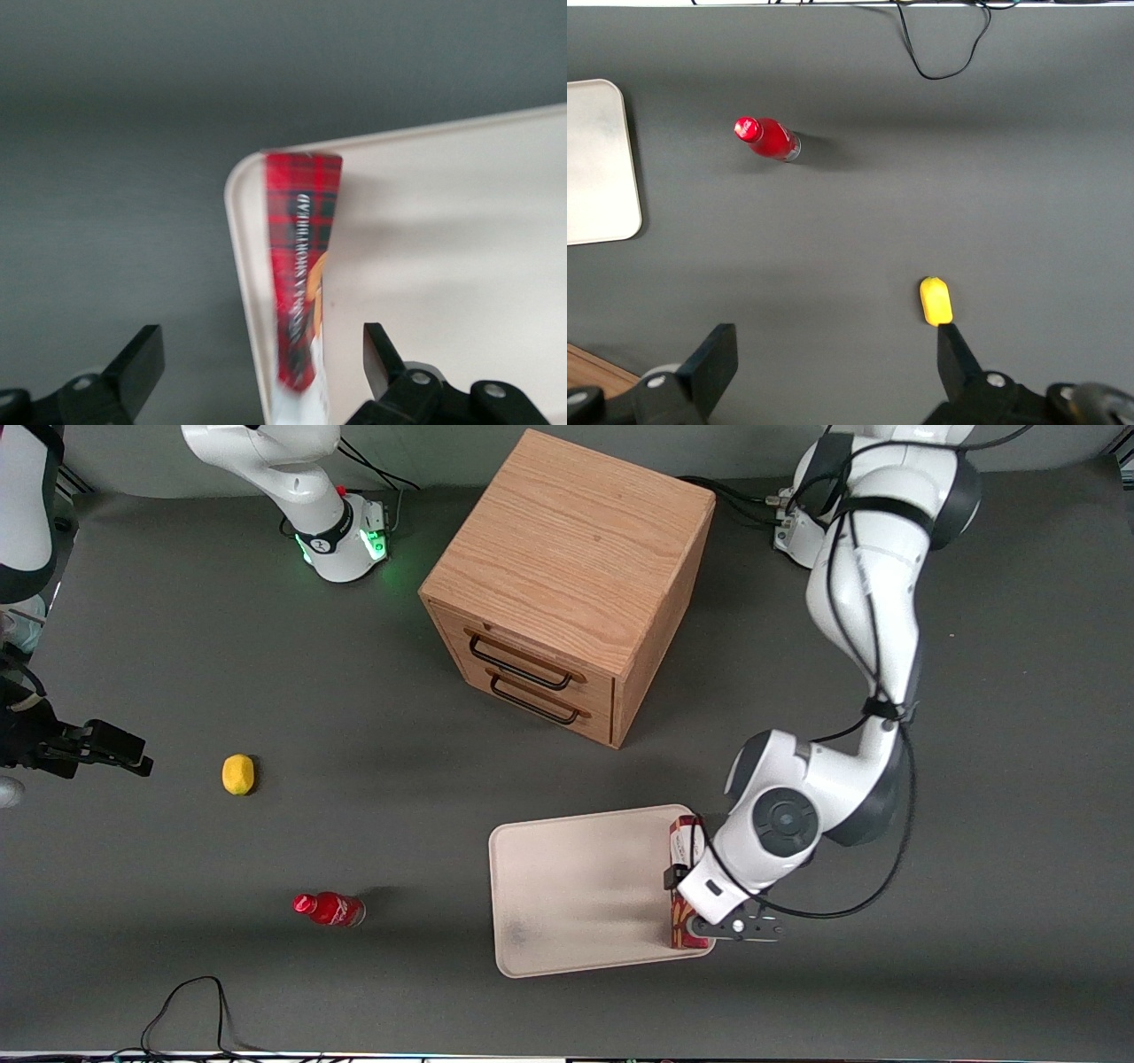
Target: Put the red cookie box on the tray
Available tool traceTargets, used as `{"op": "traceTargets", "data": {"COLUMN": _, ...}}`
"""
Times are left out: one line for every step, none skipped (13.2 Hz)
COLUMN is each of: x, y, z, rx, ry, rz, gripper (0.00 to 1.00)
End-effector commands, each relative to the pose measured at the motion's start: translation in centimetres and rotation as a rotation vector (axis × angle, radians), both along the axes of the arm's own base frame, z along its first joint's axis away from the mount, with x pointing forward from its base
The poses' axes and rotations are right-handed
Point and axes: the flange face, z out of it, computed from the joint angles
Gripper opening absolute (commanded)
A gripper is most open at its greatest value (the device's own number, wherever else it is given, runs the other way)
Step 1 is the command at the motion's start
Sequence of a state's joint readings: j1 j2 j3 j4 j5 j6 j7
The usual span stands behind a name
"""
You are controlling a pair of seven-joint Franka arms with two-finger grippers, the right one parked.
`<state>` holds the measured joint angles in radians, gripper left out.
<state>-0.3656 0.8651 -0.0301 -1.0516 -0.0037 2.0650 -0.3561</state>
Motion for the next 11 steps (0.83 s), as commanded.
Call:
{"op": "traceTargets", "data": {"x": -4.9, "y": 5.0, "z": 10.4, "rx": 0.004, "ry": 0.044, "rz": 0.052, "gripper": 1.00}}
{"op": "traceTargets", "data": {"x": -6.3, "y": 8.0, "z": 13.7, "rx": 0.012, "ry": 0.057, "rz": 0.082, "gripper": 1.00}}
{"op": "traceTargets", "data": {"x": -8.2, "y": 11.0, "z": 16.6, "rx": 0.017, "ry": 0.066, "rz": 0.113, "gripper": 1.00}}
{"op": "traceTargets", "data": {"x": -10.2, "y": 14.2, "z": 18.7, "rx": 0.023, "ry": 0.078, "rz": 0.143, "gripper": 1.00}}
{"op": "traceTargets", "data": {"x": -12.5, "y": 17.3, "z": 20.5, "rx": 0.038, "ry": 0.097, "rz": 0.128, "gripper": 1.00}}
{"op": "traceTargets", "data": {"x": -14.3, "y": 20.5, "z": 21.8, "rx": 0.054, "ry": 0.121, "rz": 0.079, "gripper": 1.00}}
{"op": "traceTargets", "data": {"x": -16.2, "y": 23.7, "z": 22.6, "rx": 0.062, "ry": 0.148, "rz": 0.047, "gripper": 1.00}}
{"op": "traceTargets", "data": {"x": -18.0, "y": 26.2, "z": 23.6, "rx": 0.066, "ry": 0.145, "rz": 0.058, "gripper": 1.00}}
{"op": "traceTargets", "data": {"x": -19.5, "y": 27.5, "z": 24.5, "rx": 0.068, "ry": 0.133, "rz": 0.077, "gripper": 1.00}}
{"op": "traceTargets", "data": {"x": -20.5, "y": 28.6, "z": 25.3, "rx": 0.075, "ry": 0.119, "rz": 0.085, "gripper": 1.00}}
{"op": "traceTargets", "data": {"x": -21.1, "y": 29.2, "z": 25.8, "rx": 0.086, "ry": 0.112, "rz": 0.075, "gripper": 1.00}}
